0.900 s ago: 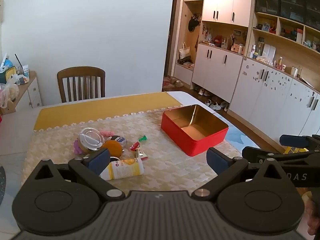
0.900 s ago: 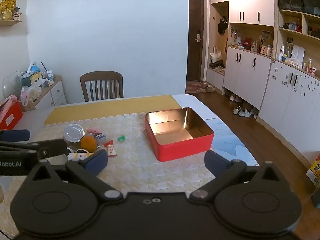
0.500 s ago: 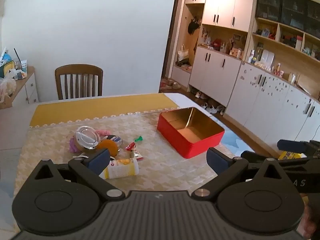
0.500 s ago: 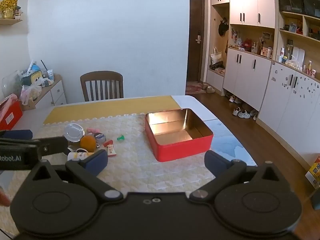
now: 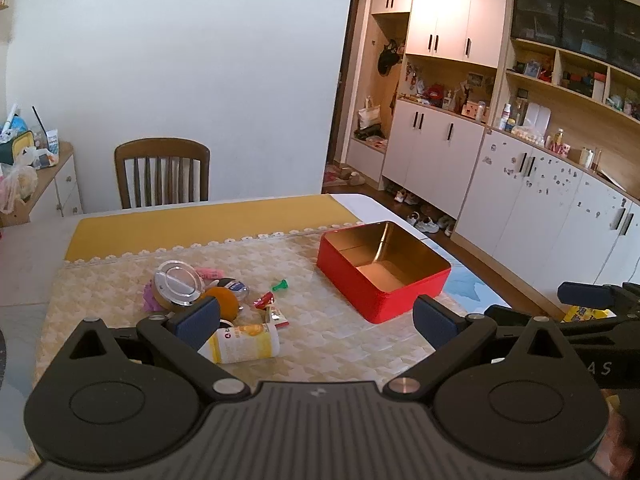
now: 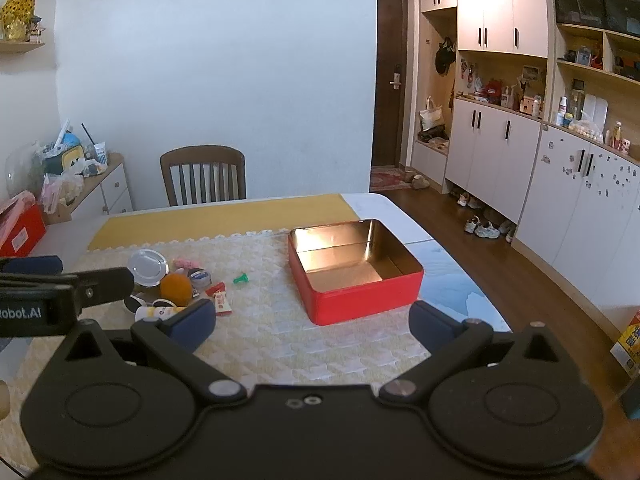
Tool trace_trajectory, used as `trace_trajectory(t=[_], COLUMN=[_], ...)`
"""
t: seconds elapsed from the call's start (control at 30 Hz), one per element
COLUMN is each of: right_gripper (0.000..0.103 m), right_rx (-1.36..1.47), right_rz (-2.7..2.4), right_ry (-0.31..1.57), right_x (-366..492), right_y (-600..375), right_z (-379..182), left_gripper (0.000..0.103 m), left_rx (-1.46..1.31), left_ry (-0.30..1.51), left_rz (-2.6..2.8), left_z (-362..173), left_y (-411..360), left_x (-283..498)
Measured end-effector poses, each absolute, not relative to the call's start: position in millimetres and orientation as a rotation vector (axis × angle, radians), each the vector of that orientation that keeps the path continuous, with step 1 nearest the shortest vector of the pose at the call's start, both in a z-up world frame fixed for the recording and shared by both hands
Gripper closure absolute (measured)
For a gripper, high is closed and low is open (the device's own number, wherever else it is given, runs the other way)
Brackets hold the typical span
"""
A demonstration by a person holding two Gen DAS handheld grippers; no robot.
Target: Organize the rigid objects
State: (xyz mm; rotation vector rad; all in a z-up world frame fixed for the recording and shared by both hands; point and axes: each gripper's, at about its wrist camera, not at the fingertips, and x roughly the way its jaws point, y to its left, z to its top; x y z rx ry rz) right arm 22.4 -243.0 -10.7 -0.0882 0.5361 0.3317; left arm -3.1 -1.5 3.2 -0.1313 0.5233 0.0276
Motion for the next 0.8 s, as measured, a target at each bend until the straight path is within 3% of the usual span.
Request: trace_trajectory(t=[0.8], right_gripper=[0.000], right_rx=[-0.057], right_rz=[0.341], right_ry=[0.509], right_x=[18.0], right_y=[-248.8], right_z=[-7.0], left_gripper=[0.000], left_rx=[-0.151], left_ry=[0.517], left_rz=[0.030], left_z=[4.2], left_y=[1.7], left_x=[-3.5])
